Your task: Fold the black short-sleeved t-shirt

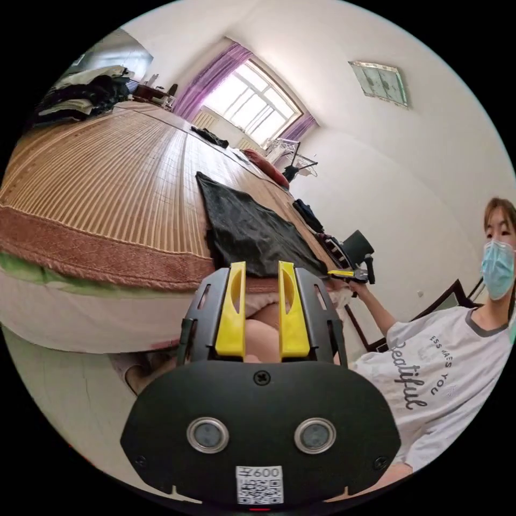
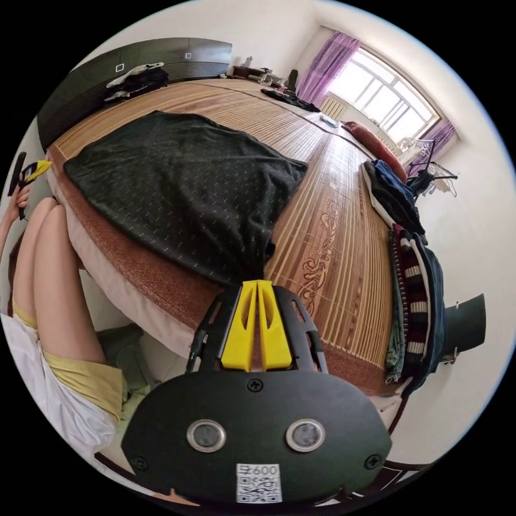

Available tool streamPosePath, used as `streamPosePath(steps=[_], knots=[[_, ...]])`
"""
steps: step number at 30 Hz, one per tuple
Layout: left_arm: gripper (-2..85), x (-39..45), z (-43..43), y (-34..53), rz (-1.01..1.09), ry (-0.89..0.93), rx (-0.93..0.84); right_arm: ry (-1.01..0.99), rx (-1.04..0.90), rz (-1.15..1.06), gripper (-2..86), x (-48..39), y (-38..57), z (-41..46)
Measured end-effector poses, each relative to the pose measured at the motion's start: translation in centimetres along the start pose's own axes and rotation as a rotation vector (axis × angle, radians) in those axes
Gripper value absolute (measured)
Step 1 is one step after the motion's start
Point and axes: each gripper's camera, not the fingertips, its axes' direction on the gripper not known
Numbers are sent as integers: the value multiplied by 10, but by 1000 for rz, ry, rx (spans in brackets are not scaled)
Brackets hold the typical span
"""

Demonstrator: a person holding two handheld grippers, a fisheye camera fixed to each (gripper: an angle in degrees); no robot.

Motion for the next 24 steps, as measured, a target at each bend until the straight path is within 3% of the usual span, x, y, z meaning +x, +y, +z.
streamPosePath(steps=[7, 10, 15, 24], knots=[[109, -45, -33, -59, 63, 57, -55, -195, 67, 240, -9, 56, 6, 9], [99, -63, -55, -74, 50, 67, 14, -237, 94, 300, -9, 67, 13, 11], [90, -136, -86, -122, -238, 232, -3, -198, 64, 247, -9, 65, 1, 13], [92, -148, -82, -230, -311, 130, -321, -213, 35, 278, -9, 82, -9, 15]])
